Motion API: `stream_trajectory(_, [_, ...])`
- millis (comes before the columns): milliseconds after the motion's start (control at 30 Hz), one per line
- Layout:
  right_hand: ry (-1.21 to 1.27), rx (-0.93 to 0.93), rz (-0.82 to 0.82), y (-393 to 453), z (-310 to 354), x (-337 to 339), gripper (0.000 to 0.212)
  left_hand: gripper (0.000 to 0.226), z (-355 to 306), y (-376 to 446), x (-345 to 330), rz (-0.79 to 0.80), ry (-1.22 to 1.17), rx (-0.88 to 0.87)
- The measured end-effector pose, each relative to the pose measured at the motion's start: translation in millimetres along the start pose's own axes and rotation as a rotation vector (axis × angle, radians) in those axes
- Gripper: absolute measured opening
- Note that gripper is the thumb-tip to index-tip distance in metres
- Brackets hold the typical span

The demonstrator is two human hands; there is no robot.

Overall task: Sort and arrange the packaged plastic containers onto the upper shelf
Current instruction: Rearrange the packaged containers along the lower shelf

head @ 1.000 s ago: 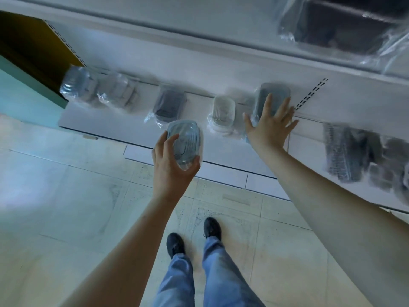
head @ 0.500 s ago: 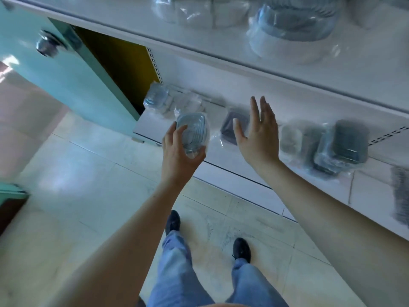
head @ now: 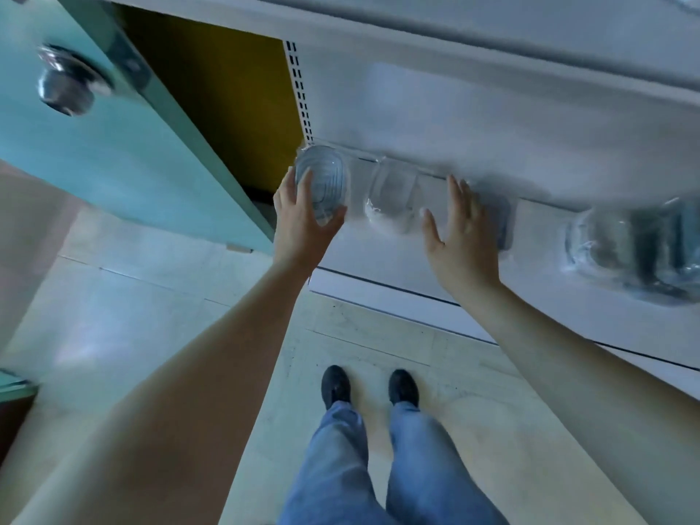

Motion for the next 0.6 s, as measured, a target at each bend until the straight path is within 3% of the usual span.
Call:
stream_trajectory(333, [-0.032, -0.032, 0.030, 29.5, -8.8, -37.9, 0.069, 0.088, 42.1, 74.7, -31.4, 0.181, 0.195, -0.095])
stream_trajectory(600, [-0.059, -0.071, 0.053, 20.3, -10.7, -22.3, 0.067, 0.099, 31.5, 69.1, -20.8, 0.161, 0.263, -0.099])
Point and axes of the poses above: each hand's wrist, its own y-axis towards the middle knuckle, its own x-axis out of the back of the hand, z = x × y, the point moved 5 cm from there along y, towards the middle knuckle
